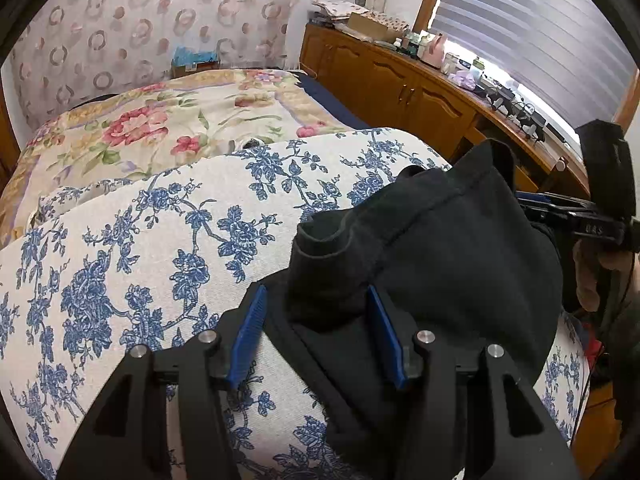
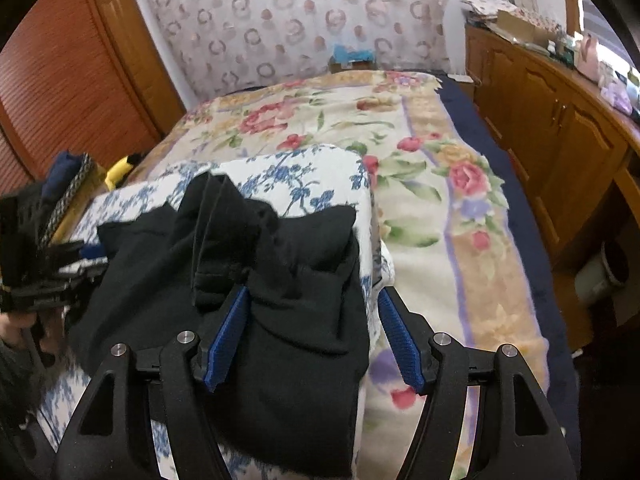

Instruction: Fold small clothes

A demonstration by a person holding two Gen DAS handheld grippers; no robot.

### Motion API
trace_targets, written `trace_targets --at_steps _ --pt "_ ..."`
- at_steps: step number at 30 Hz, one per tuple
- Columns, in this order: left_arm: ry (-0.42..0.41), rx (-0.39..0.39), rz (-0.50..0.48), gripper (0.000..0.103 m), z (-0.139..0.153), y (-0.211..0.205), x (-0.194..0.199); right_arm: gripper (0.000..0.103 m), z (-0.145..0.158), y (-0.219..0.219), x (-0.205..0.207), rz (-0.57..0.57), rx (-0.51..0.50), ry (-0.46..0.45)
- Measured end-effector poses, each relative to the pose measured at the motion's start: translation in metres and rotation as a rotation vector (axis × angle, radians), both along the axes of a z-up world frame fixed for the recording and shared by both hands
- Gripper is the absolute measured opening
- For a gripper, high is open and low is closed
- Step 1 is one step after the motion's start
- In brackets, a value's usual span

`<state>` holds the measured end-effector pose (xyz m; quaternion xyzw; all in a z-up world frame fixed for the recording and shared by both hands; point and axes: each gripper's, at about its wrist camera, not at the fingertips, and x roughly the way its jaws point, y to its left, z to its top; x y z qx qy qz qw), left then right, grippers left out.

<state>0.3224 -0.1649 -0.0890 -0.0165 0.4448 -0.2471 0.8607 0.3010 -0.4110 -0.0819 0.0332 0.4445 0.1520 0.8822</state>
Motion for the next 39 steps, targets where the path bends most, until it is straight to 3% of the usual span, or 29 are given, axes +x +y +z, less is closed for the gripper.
trace_targets --at_steps 6,7,9,10,11,12,13,15,18,25,28,33,39 --pt "0.024 -0.03 0.011 0.048 0.002 0.003 0.003 0.063 -0.005 0.007 0.005 0.048 0.041 0.034" --pt "0.033 -0.038 0.01 0.034 0.002 0.003 0.005 0.062 -0.006 0.008 0.004 0.054 0.048 0.033" --pt "0.066 -0.069 -0.001 0.025 0.001 0.004 0.008 0.057 -0.008 0.008 0.004 0.061 0.074 0.043" --pt "0.072 -0.076 -0.002 0.014 0.001 0.005 0.01 0.046 -0.01 0.007 0.004 0.077 0.108 0.056" --pt "0.073 -0.08 -0.008 0.01 0.002 0.006 0.01 0.042 -0.012 0.008 0.004 0.088 0.127 0.066" --pt "0.072 -0.104 -0.013 0.009 0.004 0.007 0.01 0.038 -0.012 0.008 0.003 0.091 0.132 0.062" --pt "0.073 -0.129 -0.018 0.008 0.007 0.008 0.009 0.026 -0.011 0.009 0.002 0.107 0.146 0.063" --pt "0.058 -0.153 -0.034 0.008 0.016 0.009 0.005 0.015 -0.007 0.01 -0.002 0.116 0.138 0.045" --pt "0.018 -0.18 -0.06 0.008 0.035 0.01 -0.006 0.009 0.006 0.012 -0.01 0.122 0.111 -0.003" --pt "-0.076 -0.253 -0.082 0.008 0.083 0.027 -0.034 0.009 0.058 0.02 -0.033 0.133 0.087 -0.139" --pt "-0.1 -0.236 -0.066 0.008 0.091 0.035 -0.039 0.008 0.076 0.029 -0.037 0.145 0.074 -0.18" --pt "-0.002 -0.188 -0.013 0.008 0.054 0.035 -0.014 0.009 0.059 0.033 -0.015 0.117 0.016 -0.13" --pt "0.082 -0.151 0.005 0.01 0.017 0.031 -0.012 0.012 0.028 0.026 -0.013 0.078 -0.041 -0.061"
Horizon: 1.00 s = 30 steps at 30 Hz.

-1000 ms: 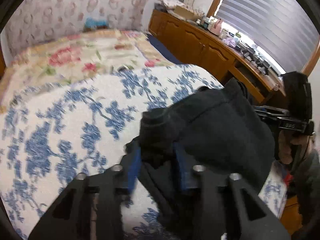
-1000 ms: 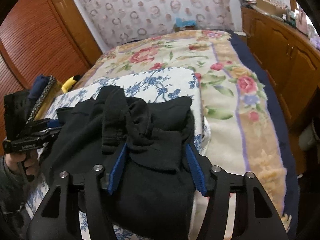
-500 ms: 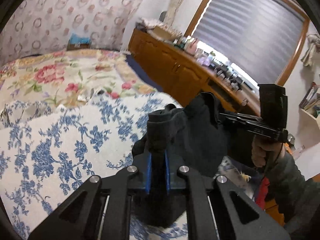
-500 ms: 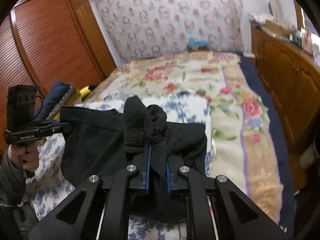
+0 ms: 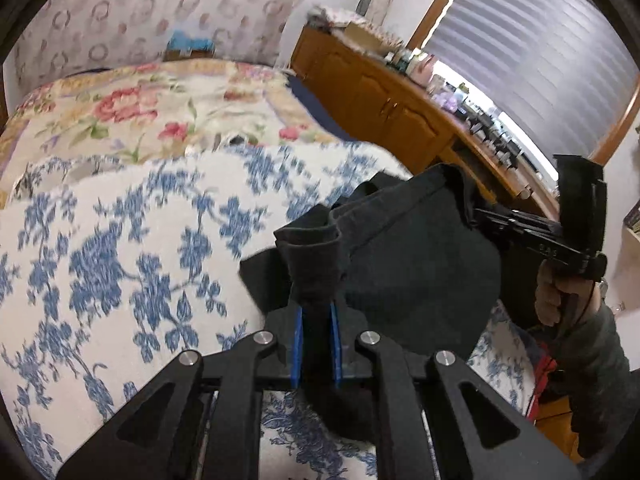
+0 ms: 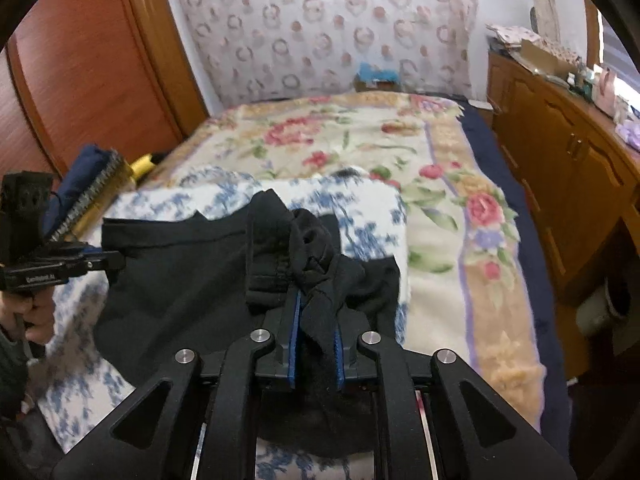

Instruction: Fold small clothes

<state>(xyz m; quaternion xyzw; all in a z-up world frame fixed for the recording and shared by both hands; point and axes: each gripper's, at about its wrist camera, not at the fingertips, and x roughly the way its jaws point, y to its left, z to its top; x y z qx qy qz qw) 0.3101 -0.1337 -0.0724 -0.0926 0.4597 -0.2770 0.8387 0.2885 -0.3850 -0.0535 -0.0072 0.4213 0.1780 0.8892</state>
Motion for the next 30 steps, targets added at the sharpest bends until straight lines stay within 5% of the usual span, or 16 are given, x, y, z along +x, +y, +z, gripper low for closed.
trace_targets --at_steps 3,9,12,19,30 --pt "0.021 0.036 0.017 0.016 -0.009 -0.001 0.001 0.033 -0.009 -0.003 -0.001 -0.032 -0.025 0.023" --pt "-0.001 0.063 0.04 0.039 -0.003 0.016 -0.02 0.054 0.009 -0.02 -0.023 -0.117 -0.019 -0.04" --pt "0.013 0.054 0.032 0.041 -0.002 0.019 -0.035 0.066 0.019 -0.031 -0.042 -0.143 0.022 -0.053" --pt "0.084 -0.004 0.031 0.042 -0.016 0.006 -0.045 0.071 -0.005 -0.026 -0.06 -0.12 0.041 0.019" --pt "0.18 -0.131 0.084 0.042 -0.027 -0.006 -0.04 0.075 -0.029 -0.023 -0.022 -0.124 0.145 0.087"
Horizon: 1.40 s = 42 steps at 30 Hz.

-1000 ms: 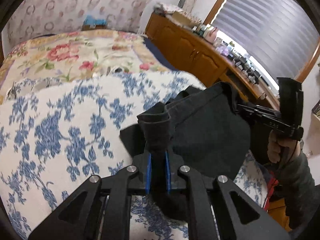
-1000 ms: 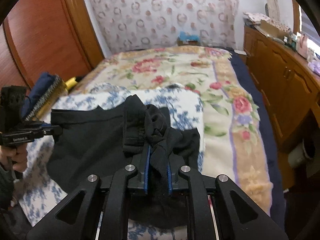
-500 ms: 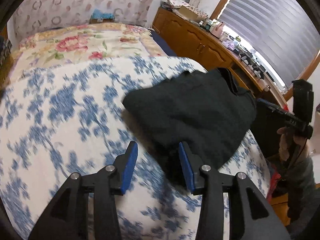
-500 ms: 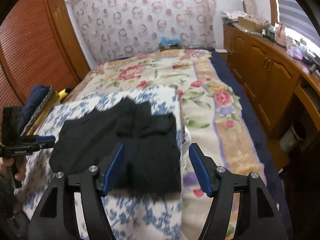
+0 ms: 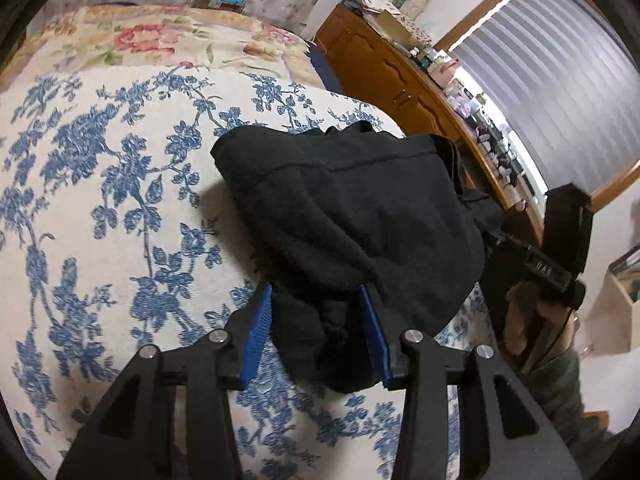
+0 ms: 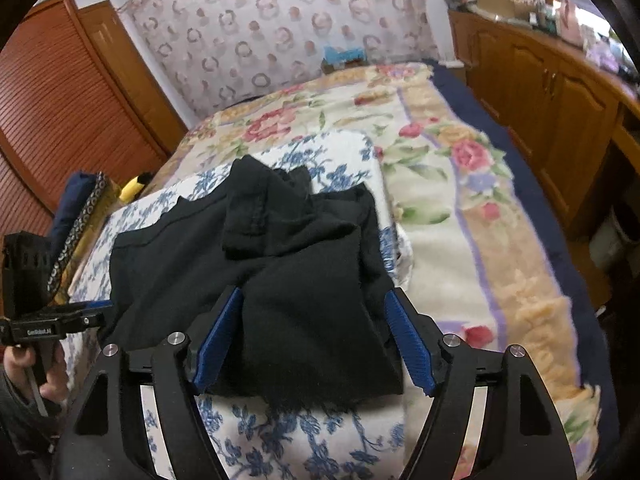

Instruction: Fold small clothes

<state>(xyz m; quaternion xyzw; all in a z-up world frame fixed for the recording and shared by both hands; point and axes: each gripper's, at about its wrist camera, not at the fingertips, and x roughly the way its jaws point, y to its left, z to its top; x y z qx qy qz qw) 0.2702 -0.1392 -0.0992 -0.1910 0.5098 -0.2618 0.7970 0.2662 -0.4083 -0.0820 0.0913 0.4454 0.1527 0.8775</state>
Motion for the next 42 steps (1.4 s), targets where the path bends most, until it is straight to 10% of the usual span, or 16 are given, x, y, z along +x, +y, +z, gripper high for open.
trace_targets --at_steps 7,11,14,28,42 --pt "0.019 -0.025 0.0 0.042 0.002 -0.006 0.006 0.054 -0.008 0.006 -0.004 0.051 0.043 0.016" --pt "-0.008 -0.034 -0.038 0.011 0.006 -0.012 0.009 0.028 -0.005 0.012 -0.007 0.087 0.042 0.01" --pt "-0.062 -0.045 -0.064 0.009 0.02 -0.013 0.005 0.015 0.001 0.015 -0.011 0.108 0.027 -0.017" --pt "-0.332 -0.151 -0.017 0.008 0.141 0.064 -0.018 0.012 0.087 0.06 -0.006 0.205 0.001 -0.232" --pt "-0.569 0.039 0.304 0.008 0.236 0.26 -0.037 0.012 0.18 0.29 0.083 0.534 0.026 -0.43"
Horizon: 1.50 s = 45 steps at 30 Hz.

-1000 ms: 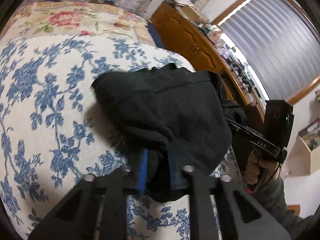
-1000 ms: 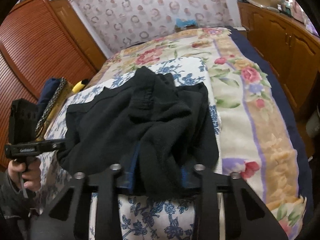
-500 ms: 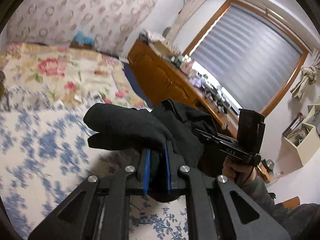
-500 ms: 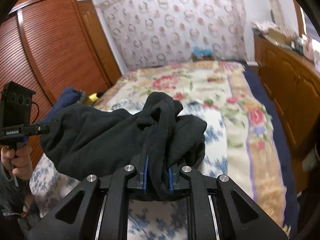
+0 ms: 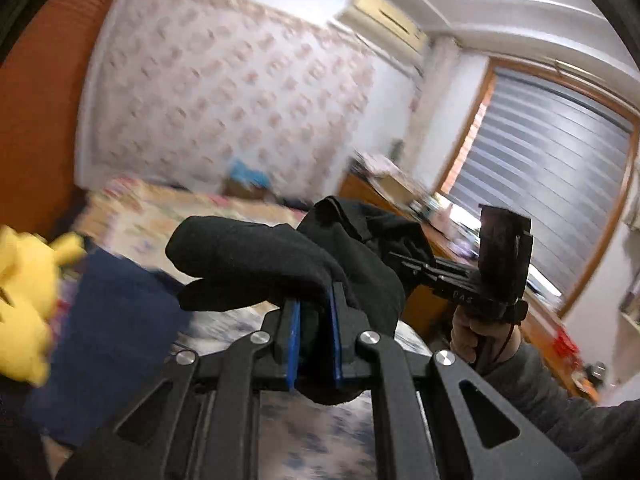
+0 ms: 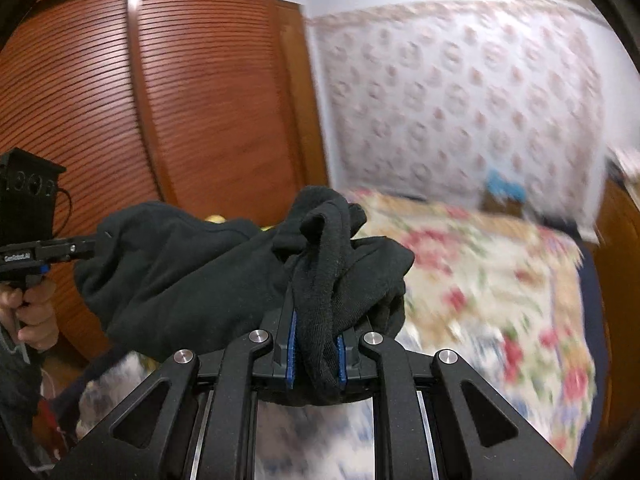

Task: Fold small clothes
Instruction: 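Carry the folded shirt with both grippers onto the stack of folded clothes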

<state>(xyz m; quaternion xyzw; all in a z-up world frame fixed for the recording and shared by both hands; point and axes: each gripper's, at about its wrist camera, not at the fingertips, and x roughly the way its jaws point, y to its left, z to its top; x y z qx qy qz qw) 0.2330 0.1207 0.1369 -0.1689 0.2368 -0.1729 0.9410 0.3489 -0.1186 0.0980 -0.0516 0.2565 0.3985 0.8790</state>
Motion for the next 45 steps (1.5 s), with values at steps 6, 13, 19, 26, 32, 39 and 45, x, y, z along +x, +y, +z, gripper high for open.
trace_targets --at_steps 6,13,19,26,32,39,45 --pt "0.028 0.029 0.194 0.009 -0.027 0.091 -0.021 0.012 0.011 0.135 0.042 0.183 0.017 -0.038" --pt "0.331 0.032 0.275 0.009 -0.174 0.112 -0.022 0.012 -0.115 0.237 0.071 0.278 -0.15 0.116" --pt "0.302 0.063 0.288 0.014 -0.187 0.101 -0.023 0.034 -0.122 0.221 0.083 0.232 -0.106 0.168" --pt "0.221 0.121 0.364 0.036 -0.157 0.11 -0.064 0.046 -0.083 0.207 0.077 0.114 -0.1 0.011" --pt "0.174 0.166 0.381 0.06 -0.14 0.121 -0.052 0.048 -0.068 0.21 0.061 0.195 -0.057 -0.019" --pt "0.232 0.207 0.362 0.06 -0.162 0.109 -0.009 0.05 -0.107 0.257 0.046 0.276 -0.239 -0.064" --pt "0.275 0.224 0.376 0.06 -0.178 0.105 -0.006 0.05 -0.117 0.274 0.078 0.204 -0.32 -0.166"
